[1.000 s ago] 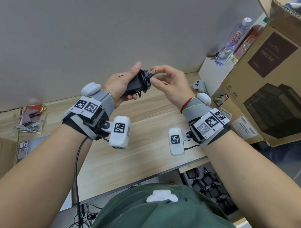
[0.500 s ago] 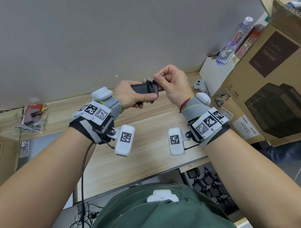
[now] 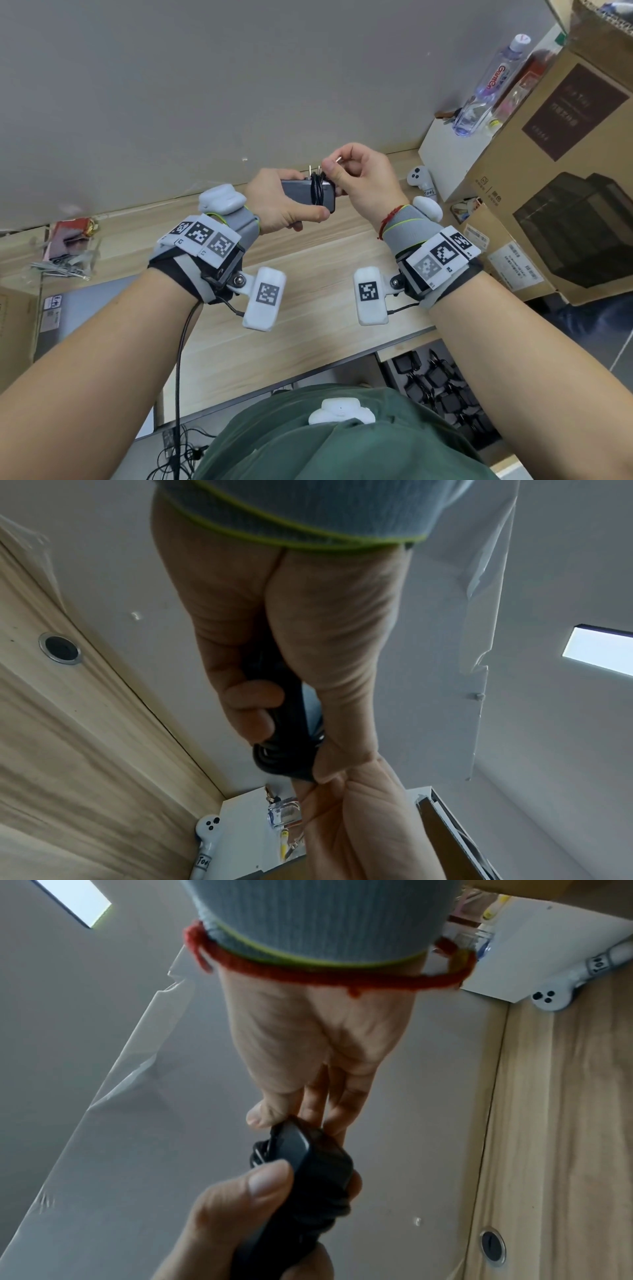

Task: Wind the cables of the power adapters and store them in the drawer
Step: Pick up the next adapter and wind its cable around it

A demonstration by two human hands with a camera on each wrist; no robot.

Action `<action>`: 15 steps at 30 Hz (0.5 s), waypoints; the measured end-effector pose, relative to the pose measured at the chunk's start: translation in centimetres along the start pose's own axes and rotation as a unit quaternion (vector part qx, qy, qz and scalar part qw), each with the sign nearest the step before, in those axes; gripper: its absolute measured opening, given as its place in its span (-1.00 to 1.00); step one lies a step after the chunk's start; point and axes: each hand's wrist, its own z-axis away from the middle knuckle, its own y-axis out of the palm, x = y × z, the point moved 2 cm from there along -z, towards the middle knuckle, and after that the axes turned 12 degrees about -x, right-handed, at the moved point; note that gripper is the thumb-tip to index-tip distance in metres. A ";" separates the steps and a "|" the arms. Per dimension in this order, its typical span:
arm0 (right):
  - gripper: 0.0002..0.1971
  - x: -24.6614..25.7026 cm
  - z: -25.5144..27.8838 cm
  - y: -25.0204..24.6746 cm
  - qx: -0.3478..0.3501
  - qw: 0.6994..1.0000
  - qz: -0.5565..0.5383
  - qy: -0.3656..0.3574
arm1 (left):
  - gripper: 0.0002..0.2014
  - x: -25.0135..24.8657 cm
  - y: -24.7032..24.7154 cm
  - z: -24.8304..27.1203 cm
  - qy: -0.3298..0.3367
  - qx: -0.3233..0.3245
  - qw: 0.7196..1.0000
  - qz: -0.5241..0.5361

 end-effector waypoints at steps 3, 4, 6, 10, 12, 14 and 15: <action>-0.91 -0.2 0.2 0.1 0.029 0.999 -0.025 0.037 | -0.69 0.2 -0.2 -0.3 0.001 -0.001 1.000 -0.001; -0.91 -0.3 0.2 0.1 0.029 0.998 -0.030 0.046 | -0.69 0.2 -0.2 -0.3 0.002 0.003 1.000 -0.005; -0.90 -0.5 0.1 0.0 0.022 0.998 -0.031 0.056 | -0.63 0.4 -0.2 -0.1 0.007 0.013 1.000 -0.019; -0.82 -1.4 -0.1 -0.1 -0.015 0.998 0.012 0.067 | -0.52 0.7 0.3 0.2 0.015 0.026 0.999 -0.021; -0.81 -2.0 0.1 -0.1 -0.033 0.996 0.031 0.071 | -0.51 0.8 0.6 0.3 0.022 0.032 0.999 -0.028; -0.80 -2.4 0.3 -0.2 -0.051 0.995 0.034 0.081 | -0.51 0.9 0.8 0.3 0.023 0.035 0.998 -0.036; -0.80 -2.5 0.4 -0.2 -0.058 0.994 0.030 0.089 | -0.50 1.0 0.8 0.3 0.023 0.039 0.998 -0.041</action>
